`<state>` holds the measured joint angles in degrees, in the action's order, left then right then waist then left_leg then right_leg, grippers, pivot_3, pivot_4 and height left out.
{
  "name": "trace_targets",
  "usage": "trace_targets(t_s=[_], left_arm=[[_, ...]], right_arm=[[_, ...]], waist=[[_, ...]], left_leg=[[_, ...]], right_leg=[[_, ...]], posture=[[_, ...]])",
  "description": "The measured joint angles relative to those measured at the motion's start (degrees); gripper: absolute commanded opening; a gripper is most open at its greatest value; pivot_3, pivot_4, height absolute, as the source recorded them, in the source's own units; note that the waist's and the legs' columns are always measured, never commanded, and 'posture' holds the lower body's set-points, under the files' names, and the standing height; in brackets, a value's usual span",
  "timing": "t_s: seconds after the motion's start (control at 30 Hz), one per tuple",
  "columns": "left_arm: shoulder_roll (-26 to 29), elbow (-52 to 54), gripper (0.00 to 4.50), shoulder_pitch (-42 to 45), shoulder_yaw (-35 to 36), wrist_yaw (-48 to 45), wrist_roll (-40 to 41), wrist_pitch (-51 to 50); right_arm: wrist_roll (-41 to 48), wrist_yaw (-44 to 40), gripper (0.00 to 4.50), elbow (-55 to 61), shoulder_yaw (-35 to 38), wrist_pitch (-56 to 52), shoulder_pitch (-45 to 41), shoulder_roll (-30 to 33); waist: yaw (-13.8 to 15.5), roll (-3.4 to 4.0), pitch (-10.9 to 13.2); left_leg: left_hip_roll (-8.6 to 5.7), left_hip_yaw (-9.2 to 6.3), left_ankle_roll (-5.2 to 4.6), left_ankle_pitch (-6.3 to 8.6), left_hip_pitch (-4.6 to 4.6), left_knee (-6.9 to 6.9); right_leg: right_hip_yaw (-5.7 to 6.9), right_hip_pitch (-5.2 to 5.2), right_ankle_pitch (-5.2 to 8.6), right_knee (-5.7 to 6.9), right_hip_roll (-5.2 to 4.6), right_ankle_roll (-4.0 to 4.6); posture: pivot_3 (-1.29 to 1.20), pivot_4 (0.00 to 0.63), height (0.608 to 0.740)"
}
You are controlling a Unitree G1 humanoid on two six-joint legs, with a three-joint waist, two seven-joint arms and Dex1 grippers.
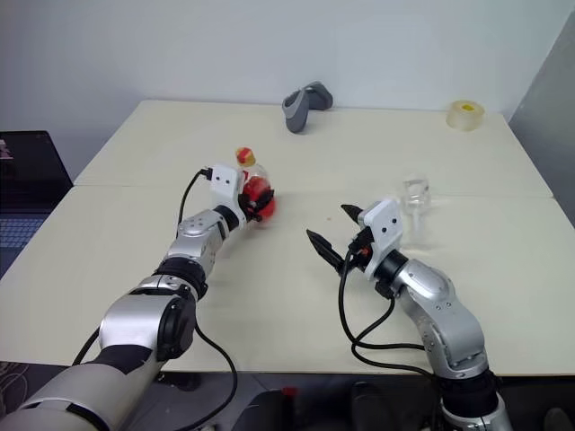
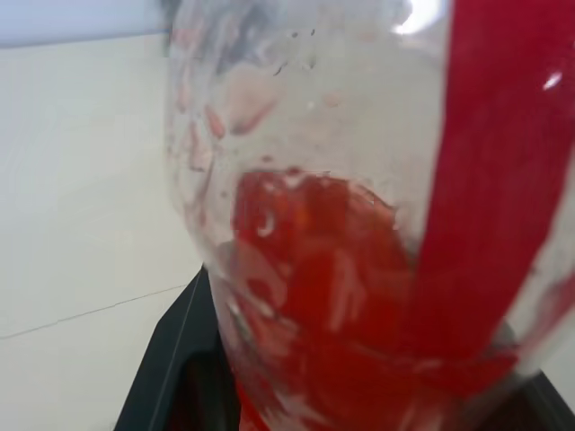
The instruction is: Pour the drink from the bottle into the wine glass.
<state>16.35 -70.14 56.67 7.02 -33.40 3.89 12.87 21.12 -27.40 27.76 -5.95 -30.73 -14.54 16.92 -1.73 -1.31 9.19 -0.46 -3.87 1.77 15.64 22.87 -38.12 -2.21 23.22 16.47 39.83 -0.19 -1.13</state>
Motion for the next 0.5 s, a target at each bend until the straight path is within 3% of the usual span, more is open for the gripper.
trace_targets(t_s=[0.23, 0.4, 0.5], left_arm=[[-0.7, 23.0, 1.92, -10.8, -8.7, -23.0, 1.5, -3.7], [1.2, 38.8, 1.89, -17.8, -15.8, -28.6, 0.1, -8.9], [1.5, 42.9, 1.87, -19.3, -17.1, -28.6, -0.2, -11.2]], right_arm=[[8.6, -5.8, 4.50, 6.0, 3.9, -5.5, 0.8, 8.4], [11.7, -6.0, 4.50, 9.2, 4.6, -8.4, -1.8, 10.3], [11.7, -5.7, 4.50, 10.1, 3.9, -8.8, -3.9, 10.3]], waist=[[0.0, 0.00, 0.0], [-0.3, 0.04, 0.0], [-0.1, 0.05, 0.0]], left_leg=[[0.04, -0.03, 0.00, 0.00, 0.02, -0.01], [0.11, -0.15, -0.02, 0.00, -0.04, 0.01], [0.08, -0.19, -0.03, 0.00, -0.01, -0.03]], right_leg=[[-0.10, 0.00, 0.00, -0.01, -0.01, 0.01], [-0.17, -0.02, 0.01, 0.09, 0.08, 0.03], [-0.13, -0.05, 0.02, 0.07, 0.07, 0.03]], posture=[[0.00, 0.150, 0.740], [0.00, 0.150, 0.740], [0.00, 0.150, 0.740]])
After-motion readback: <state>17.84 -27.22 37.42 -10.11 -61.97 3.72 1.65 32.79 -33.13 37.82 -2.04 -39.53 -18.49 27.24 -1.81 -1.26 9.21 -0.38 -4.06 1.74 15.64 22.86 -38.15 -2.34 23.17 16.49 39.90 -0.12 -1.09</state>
